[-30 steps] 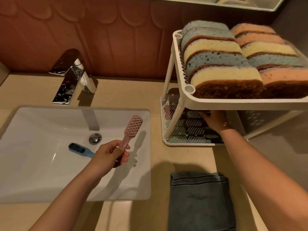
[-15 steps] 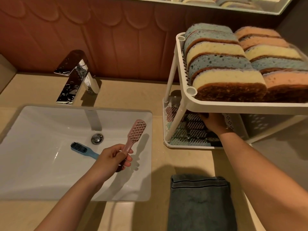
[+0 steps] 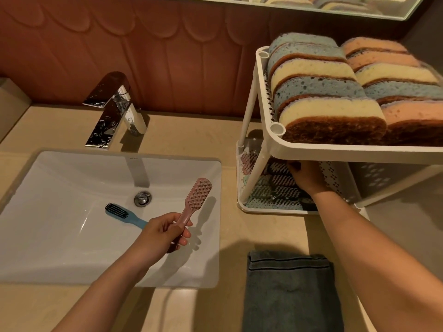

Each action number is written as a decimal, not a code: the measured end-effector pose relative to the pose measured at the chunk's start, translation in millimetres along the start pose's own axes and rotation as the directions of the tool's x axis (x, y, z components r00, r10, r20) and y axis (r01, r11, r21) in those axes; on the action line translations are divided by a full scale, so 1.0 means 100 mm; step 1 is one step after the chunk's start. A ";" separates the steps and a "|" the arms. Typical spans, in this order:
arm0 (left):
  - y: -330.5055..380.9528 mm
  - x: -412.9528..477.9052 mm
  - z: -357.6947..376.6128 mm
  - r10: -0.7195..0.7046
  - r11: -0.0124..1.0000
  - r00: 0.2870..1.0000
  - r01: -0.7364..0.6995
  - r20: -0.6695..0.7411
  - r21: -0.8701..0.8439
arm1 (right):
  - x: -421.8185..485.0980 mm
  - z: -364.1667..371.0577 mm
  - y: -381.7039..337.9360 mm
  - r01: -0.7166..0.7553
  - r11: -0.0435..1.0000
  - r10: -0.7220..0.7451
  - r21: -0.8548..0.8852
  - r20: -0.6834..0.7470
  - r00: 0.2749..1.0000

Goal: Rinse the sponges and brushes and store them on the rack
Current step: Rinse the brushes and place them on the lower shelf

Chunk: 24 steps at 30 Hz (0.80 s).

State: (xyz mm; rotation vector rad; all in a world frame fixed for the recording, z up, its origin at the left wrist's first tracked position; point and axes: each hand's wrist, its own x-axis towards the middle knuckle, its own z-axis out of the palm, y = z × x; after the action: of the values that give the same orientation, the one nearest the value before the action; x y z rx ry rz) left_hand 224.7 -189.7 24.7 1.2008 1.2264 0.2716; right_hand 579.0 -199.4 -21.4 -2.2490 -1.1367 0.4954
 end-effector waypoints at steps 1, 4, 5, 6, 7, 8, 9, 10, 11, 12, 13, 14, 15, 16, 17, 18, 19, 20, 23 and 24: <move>0.00 0.00 0.00 0.000 1.000 1.000 0.000 0.003 -0.003 | -0.01 0.00 0.02 0.005 1.000 -0.005 -0.002 0.004 1.000; 0.02 0.00 0.01 0.006 1.000 1.000 -0.006 0.008 -0.010 | -0.03 -0.02 0.03 0.037 0.999 -0.036 -0.034 0.013 0.999; 0.02 0.00 0.02 0.008 1.000 1.000 -0.008 0.009 -0.010 | -0.04 -0.02 0.03 0.052 0.997 -0.051 -0.048 0.014 0.999; 0.03 0.00 0.02 0.012 1.000 1.000 -0.012 0.011 -0.009 | -0.04 -0.03 0.03 0.066 0.996 -0.066 -0.062 0.013 0.998; 0.04 0.00 0.03 0.015 1.000 1.000 -0.015 0.013 -0.005 | -0.04 -0.03 0.03 0.076 0.994 -0.075 -0.077 0.013 0.997; 0.04 0.00 0.04 0.018 1.000 1.000 -0.018 0.016 0.000 | -0.03 -0.02 0.04 0.082 0.992 -0.082 -0.092 0.012 0.997; 0.05 0.00 0.04 0.020 1.000 1.000 -0.020 0.019 0.006 | -0.03 -0.02 0.04 0.085 0.991 -0.085 -0.105 0.011 0.996; 0.05 0.00 0.05 0.022 1.000 0.999 -0.022 0.023 0.010 | -0.02 -0.02 0.05 0.090 0.989 -0.090 -0.115 0.006 0.996; 0.05 0.00 0.05 0.025 1.000 0.999 -0.025 0.026 0.013 | -0.01 -0.02 0.06 0.089 0.989 -0.090 -0.122 0.000 0.996; 0.05 -0.01 0.06 0.026 1.000 0.999 -0.026 0.028 0.015 | 0.00 -0.02 0.06 0.087 0.988 -0.089 -0.129 -0.002 0.996; 0.04 -0.01 0.06 0.026 0.999 0.999 -0.027 0.030 0.017 | -0.01 -0.02 0.06 0.084 0.987 -0.084 -0.137 0.002 0.996; 0.04 -0.01 0.05 0.028 0.999 0.999 -0.028 0.032 0.019 | -0.01 -0.02 0.06 0.083 0.986 -0.082 -0.143 0.014 0.997; 0.03 -0.01 0.05 0.029 0.999 0.999 -0.030 0.032 0.016 | -0.01 -0.02 0.05 0.081 0.987 -0.077 -0.142 0.031 0.997; 0.03 -0.01 0.05 0.029 1.000 0.999 -0.029 0.034 0.010 | -0.02 -0.02 0.05 0.075 0.988 -0.070 -0.136 0.042 0.997; 0.04 -0.01 0.05 0.029 1.000 0.999 -0.029 0.037 0.005 | -0.05 -0.04 0.03 0.064 0.990 -0.060 -0.130 0.033 0.998; 0.04 -0.01 0.05 0.028 1.000 0.999 -0.028 0.044 0.001 | -0.10 -0.06 0.00 0.053 0.991 -0.053 -0.120 0.004 0.999; 0.04 -0.01 0.05 0.029 1.000 0.998 -0.029 0.049 -0.001 | -0.16 -0.08 -0.04 0.041 0.994 -0.044 -0.102 -0.032 0.999; 0.05 0.00 0.04 0.029 1.000 0.998 -0.030 0.058 0.002 | -0.24 -0.09 -0.09 0.030 0.997 -0.034 -0.070 -0.065 0.997; 0.06 0.00 0.02 0.033 0.999 0.993 -0.037 0.110 0.029 | -0.67 -0.13 -0.35 -0.004 0.991 0.020 0.133 -0.115 0.993; 0.06 0.00 0.02 0.035 0.998 0.990 -0.040 0.135 0.038 | -0.84 -0.13 -0.45 -0.014 0.972 0.040 0.234 -0.106 0.994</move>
State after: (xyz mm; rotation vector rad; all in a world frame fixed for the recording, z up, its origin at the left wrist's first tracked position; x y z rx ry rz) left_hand 228.8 -188.5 29.7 1.2581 1.0981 0.1916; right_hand 510.5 -251.0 23.4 -2.0641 -0.9419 0.4830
